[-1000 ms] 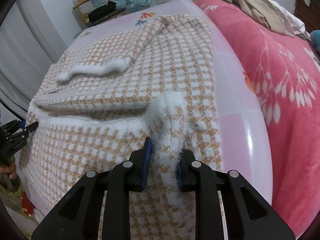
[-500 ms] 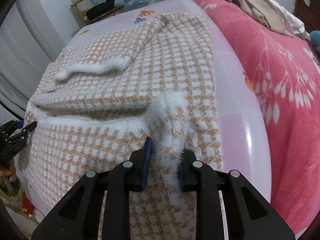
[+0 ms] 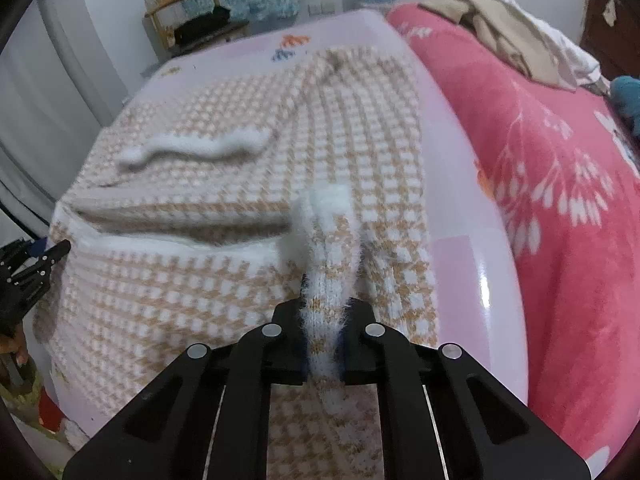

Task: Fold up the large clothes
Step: 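Lift the trim edge with both tools and fold it over the coat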

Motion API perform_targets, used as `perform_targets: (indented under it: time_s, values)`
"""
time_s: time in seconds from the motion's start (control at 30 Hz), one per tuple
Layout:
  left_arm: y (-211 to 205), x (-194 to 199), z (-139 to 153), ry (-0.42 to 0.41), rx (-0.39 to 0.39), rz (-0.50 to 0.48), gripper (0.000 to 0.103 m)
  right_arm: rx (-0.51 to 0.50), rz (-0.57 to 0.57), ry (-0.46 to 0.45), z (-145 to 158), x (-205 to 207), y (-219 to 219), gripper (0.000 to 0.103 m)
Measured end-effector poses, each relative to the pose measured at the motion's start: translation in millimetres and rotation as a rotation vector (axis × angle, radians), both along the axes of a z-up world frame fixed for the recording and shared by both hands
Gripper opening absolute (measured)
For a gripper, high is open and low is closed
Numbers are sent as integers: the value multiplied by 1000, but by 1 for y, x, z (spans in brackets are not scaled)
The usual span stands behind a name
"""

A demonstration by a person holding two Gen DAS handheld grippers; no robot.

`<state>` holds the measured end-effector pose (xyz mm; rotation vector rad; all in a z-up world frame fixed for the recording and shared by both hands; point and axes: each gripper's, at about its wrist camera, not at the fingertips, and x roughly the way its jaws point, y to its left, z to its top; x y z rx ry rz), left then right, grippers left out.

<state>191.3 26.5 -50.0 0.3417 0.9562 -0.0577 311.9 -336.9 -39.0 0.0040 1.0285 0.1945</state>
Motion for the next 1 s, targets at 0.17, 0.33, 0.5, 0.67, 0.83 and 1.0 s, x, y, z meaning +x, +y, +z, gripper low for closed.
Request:
perform_targets:
  time_s: [0.17, 0.33, 0.5, 0.67, 0.83, 1.0]
  values:
    - [15, -23, 32, -95, -55, -13, 12, 14, -13, -81, 29, -28, -3, 6]
    - [23, -53, 71, -202, -106, -32, 12, 58, -36, -176, 65, -58, -11, 6]
    - [33, -54, 107, -270, -174, -28, 11, 93, -36, -281, 98, -62, -11, 6]
    - [26, -35, 143, -380, -167, -81, 11, 110, -1, -380, 127, -34, -7, 6]
    - [29, 11, 164, -463, -156, -79, 11, 123, 22, -438, 145, 11, -10, 6]
    - [33, 89, 152, -421, -158, -57, 11, 172, 26, -394, 137, 95, -20, 6]
